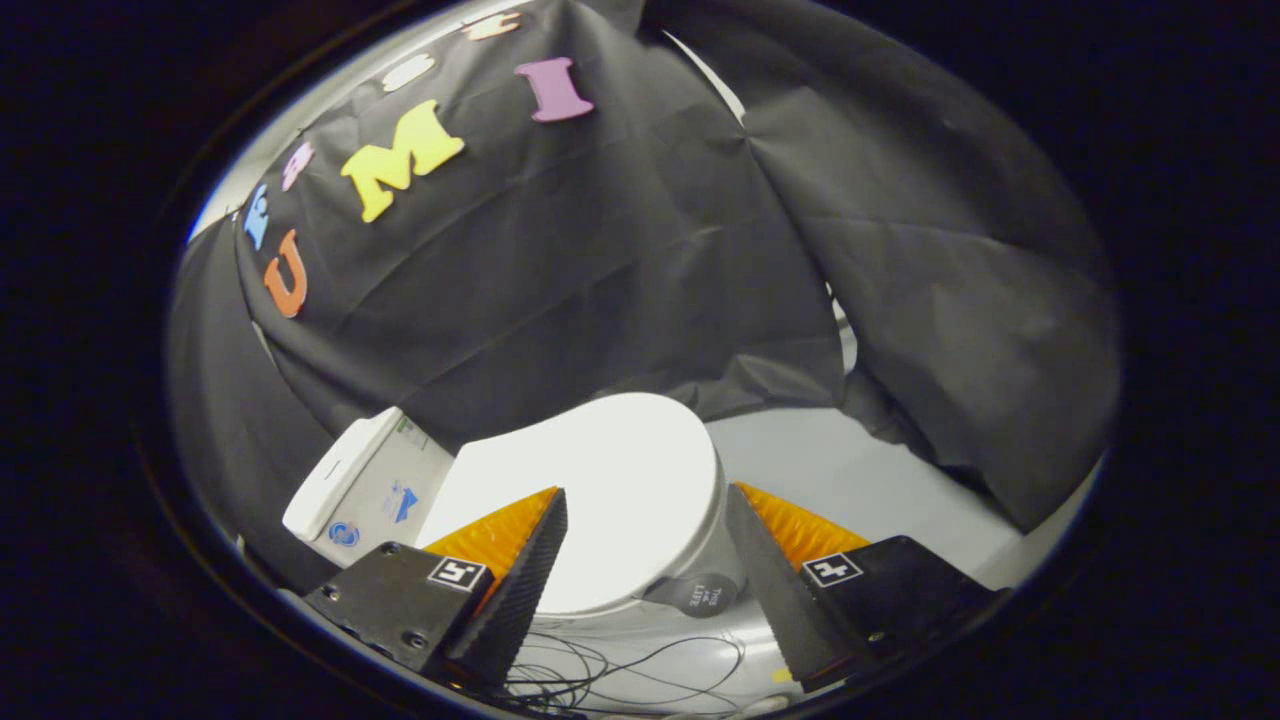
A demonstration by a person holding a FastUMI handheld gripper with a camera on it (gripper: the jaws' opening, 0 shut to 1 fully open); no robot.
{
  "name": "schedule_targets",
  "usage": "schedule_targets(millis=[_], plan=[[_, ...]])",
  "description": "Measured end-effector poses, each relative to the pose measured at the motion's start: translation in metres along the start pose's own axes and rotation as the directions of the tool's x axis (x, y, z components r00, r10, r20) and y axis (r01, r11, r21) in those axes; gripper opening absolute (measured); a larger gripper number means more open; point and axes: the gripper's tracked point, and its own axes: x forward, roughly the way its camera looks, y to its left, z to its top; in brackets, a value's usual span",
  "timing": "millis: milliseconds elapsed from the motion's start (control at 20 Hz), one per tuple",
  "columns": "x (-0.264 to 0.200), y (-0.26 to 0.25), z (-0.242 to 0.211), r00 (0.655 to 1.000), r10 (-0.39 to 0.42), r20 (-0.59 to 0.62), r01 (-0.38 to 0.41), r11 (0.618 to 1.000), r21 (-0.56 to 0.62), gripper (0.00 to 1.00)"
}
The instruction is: Open the toilet lid.
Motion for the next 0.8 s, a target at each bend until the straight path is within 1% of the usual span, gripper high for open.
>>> schedule_targets(millis=[150, 300, 350, 500, 600, 800], plan=[[0.019, -0.016, -0.023, 0.997, 0.006, -0.074, 0.0, 0.997, 0.08, 0.98], [0.029, -0.028, -0.042, 0.993, 0.018, -0.118, 0.0, 0.988, 0.154, 0.97], [0.031, -0.034, -0.046, 0.991, 0.02, -0.13, 0.003, 0.984, 0.176, 0.93], [0.037, -0.043, -0.06, 0.987, 0.037, -0.156, 0.006, 0.964, 0.267, 0.89], [0.039, -0.051, -0.068, 0.985, 0.052, -0.164, 0.005, 0.946, 0.324, 0.85], [0.046, -0.048, -0.09, 0.974, 0.098, -0.204, -0.008, 0.917, 0.4, 0.75]])
